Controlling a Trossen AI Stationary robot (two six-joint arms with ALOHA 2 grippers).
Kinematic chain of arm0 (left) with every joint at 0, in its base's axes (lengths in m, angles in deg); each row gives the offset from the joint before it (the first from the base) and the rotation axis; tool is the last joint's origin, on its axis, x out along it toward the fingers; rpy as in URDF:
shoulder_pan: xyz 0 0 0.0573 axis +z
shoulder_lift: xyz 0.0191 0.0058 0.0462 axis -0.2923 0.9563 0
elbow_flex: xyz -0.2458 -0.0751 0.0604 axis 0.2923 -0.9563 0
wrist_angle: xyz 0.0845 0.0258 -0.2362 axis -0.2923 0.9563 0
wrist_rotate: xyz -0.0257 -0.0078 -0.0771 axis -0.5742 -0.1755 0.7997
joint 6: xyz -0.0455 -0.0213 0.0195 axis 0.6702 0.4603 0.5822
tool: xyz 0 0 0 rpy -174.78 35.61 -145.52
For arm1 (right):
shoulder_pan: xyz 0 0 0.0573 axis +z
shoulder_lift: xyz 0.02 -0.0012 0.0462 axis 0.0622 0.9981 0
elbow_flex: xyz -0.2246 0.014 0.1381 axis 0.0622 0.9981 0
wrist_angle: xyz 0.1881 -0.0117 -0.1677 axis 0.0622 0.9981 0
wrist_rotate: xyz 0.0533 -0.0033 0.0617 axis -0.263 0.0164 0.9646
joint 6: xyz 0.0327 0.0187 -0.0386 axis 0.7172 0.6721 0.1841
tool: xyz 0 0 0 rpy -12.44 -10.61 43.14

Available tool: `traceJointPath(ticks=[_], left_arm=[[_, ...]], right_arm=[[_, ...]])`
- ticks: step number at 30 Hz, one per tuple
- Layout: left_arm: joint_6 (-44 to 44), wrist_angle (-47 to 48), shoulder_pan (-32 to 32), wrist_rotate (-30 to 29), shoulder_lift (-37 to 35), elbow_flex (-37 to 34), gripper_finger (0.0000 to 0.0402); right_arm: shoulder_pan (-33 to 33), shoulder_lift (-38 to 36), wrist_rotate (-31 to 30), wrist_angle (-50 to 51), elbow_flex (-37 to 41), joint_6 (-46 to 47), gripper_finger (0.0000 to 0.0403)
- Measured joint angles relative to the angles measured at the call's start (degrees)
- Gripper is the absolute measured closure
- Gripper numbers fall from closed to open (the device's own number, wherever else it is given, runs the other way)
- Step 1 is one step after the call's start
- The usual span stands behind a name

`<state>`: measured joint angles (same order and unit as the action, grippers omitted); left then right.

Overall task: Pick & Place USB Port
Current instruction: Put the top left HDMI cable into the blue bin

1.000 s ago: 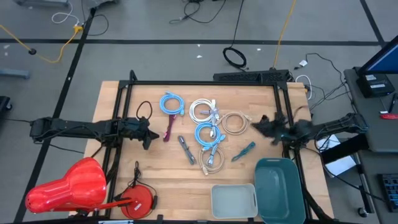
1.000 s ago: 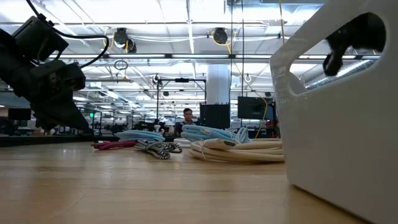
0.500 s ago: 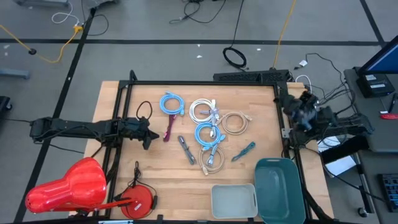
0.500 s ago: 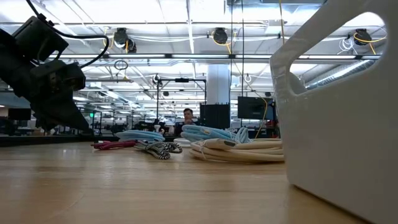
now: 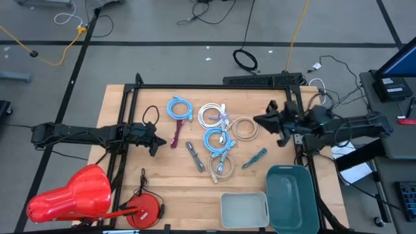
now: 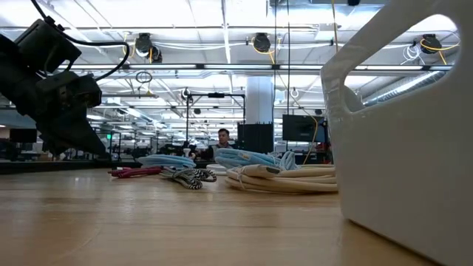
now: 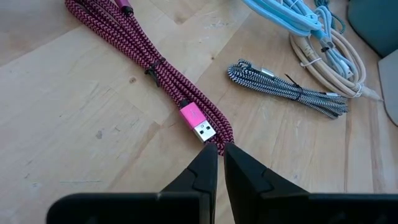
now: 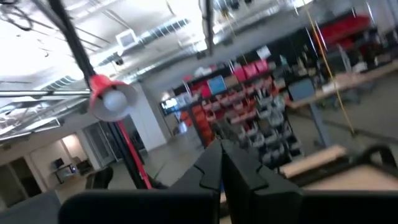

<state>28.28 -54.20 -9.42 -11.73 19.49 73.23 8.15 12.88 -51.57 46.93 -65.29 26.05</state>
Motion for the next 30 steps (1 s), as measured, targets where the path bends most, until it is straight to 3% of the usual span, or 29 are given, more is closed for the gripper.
traceJointPath(ticks=[3, 7, 13, 19, 24, 26, 30], left_arm=[[2.71, -4.91, 0.08, -0.45, 0.09, -0.07, 0.0371], [13.93, -21.29, 0.19, -2.13, 0.05, -0.04, 0.0371], [23.18, -50.35, 0.23, -13.13, 0.4, -0.04, 0.0371], [23.93, -70.75, -0.04, -8.81, 1.46, 4.92, 0.0371], [22.03, -70.44, -2.14, -8.72, 2.11, 14.17, 0.0371], [20.91, -65.84, -2.84, -8.34, 3.43, 19.01, 0.0371], [16.0, -49.87, -4.57, 0.0, 7.72, 31.51, 0.0371]], right_arm=[[0.0, 3.06, -0.02, -1.7, 0.0, 3.63, 0.0403], [0.02, 6.44, -0.01, -5.46, -0.02, 8.44, 0.0403], [0.0, 10.21, -0.02, -12.62, -0.06, 11.73, 0.0403], [0.0, 12.25, -0.35, -19.03, -0.07, 10.7, 0.0403], [0.01, 13.33, -0.42, -22.76, -0.07, 10.68, 0.0403], [0.0, 13.39, -0.38, -23.89, -0.07, 10.68, 0.0403], [0.02, 13.39, -0.23, -24.34, -0.09, 10.64, 0.0403]])
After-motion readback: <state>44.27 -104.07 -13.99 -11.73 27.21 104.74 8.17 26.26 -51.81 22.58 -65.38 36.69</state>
